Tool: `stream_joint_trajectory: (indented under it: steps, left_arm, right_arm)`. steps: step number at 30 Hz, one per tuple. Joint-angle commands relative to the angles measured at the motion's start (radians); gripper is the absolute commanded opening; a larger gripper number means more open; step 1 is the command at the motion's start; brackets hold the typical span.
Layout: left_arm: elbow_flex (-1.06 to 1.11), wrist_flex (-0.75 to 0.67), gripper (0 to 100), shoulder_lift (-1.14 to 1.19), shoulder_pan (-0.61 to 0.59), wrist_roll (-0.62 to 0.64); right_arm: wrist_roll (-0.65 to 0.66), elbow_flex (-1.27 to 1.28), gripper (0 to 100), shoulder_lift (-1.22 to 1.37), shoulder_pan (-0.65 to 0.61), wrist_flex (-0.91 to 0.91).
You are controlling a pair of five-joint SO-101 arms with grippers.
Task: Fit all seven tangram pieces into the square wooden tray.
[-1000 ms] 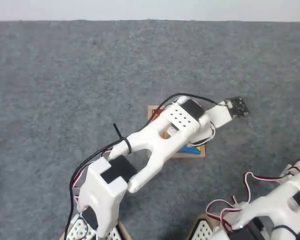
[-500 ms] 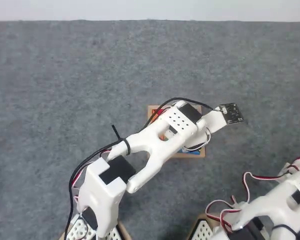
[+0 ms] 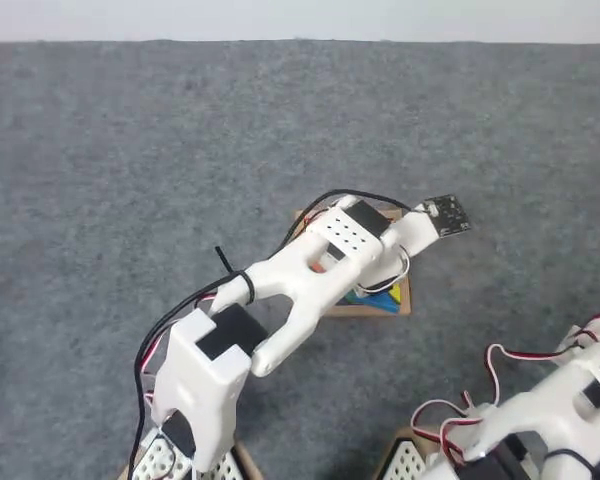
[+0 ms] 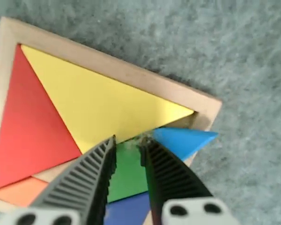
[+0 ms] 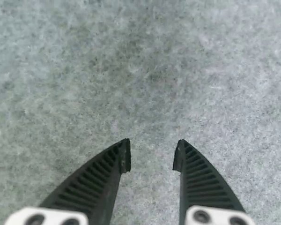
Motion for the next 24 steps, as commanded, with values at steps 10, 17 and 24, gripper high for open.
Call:
stream_joint_trajectory:
  steps: [10, 17, 24]
  left_arm:
    - [0.048, 0.071, 7, -0.331, 0.104, 0.037]
    - [0.245, -0.087, 7, -0.339, 0.158, 0.035]
    - [0.162, -0.1, 7, -0.201, 0.153, 0.035]
  right_arm:
    - [-0.009, -0.021, 17.7, -0.038, -0.013, -0.013]
    - [-0.009, -0.021, 17.7, -0.041, -0.013, -0.008]
    - [-0.009, -0.021, 17.7, -0.039, -0.013, -0.008]
